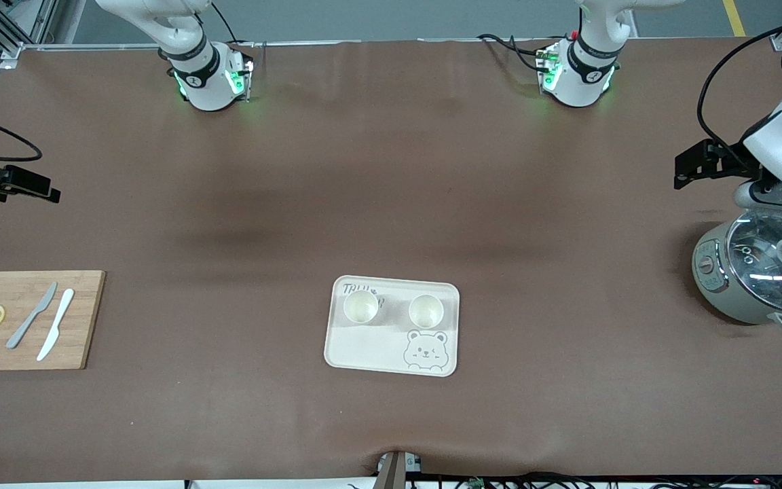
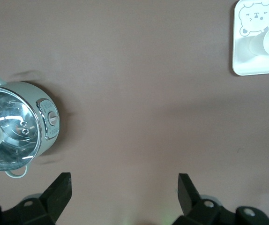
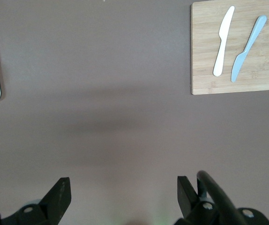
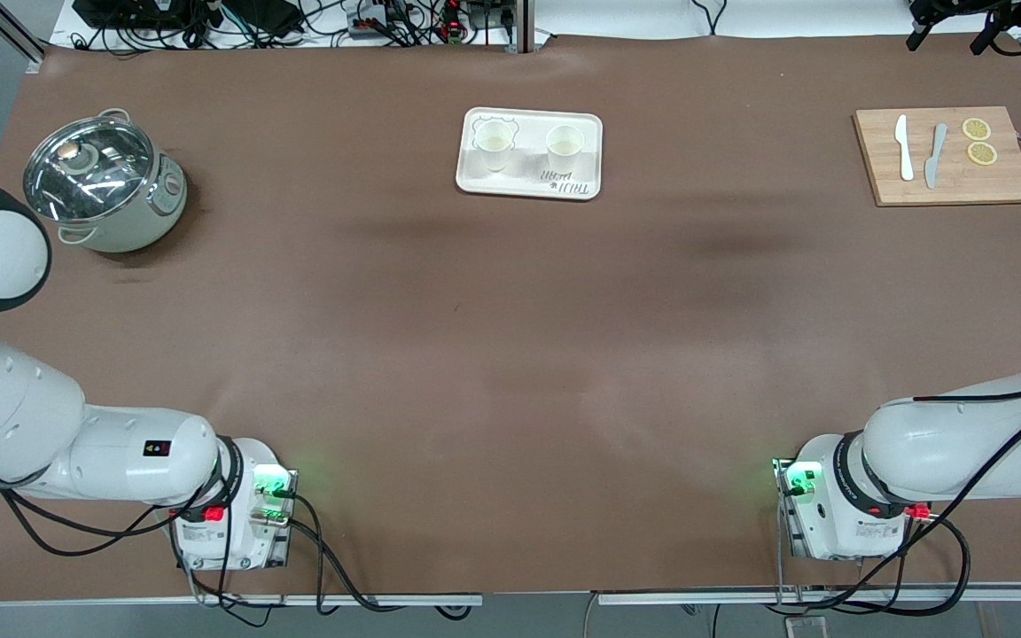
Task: Place white IKEA cup upright on tray with both arms
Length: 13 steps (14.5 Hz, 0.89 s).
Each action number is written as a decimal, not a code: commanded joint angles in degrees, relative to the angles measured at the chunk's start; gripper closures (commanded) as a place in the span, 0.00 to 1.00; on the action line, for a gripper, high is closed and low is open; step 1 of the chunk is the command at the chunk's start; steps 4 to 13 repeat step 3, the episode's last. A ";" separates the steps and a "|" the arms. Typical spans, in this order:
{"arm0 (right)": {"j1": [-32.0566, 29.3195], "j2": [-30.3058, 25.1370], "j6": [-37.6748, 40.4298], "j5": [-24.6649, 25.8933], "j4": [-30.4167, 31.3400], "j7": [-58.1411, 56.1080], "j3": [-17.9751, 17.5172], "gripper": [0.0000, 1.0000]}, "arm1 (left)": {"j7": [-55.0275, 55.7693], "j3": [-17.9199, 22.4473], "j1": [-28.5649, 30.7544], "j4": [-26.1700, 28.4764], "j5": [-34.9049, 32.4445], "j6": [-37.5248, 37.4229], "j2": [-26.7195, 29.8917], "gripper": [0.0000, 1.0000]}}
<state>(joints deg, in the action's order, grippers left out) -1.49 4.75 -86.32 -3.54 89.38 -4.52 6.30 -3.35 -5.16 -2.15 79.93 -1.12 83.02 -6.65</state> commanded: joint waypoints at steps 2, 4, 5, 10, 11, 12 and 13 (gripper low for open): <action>-0.53 -1.94 -0.78 -0.68 1.94 0.91 -0.85 0.00 | 0.10 -0.20 0.22 0.57 -0.99 0.39 1.20 0.00; -0.53 -1.94 -0.78 -0.68 2.02 0.91 -0.77 0.00 | 0.10 -0.20 0.31 0.49 -0.99 0.39 1.20 0.00; -0.53 -1.94 -0.78 -0.68 2.02 0.91 -0.77 0.00 | 0.10 -0.20 0.31 0.49 -0.99 0.39 1.20 0.00; -0.53 -1.94 -0.78 -0.68 2.02 0.91 -0.77 0.00 | 0.10 -0.20 0.31 0.49 -0.99 0.39 1.20 0.00; -0.53 -1.94 -0.78 -0.68 2.02 0.91 -0.77 0.00 | 0.10 -0.20 0.31 0.49 -0.99 0.39 1.20 0.00; -0.53 -1.94 -0.78 -0.68 2.02 0.91 -0.77 0.00 | 0.10 -0.20 0.31 0.49 -0.99 0.39 1.20 0.00; -0.53 -1.94 -0.78 -0.68 2.02 0.91 -0.77 0.00 | 0.10 -0.20 0.31 0.49 -0.99 0.39 1.20 0.00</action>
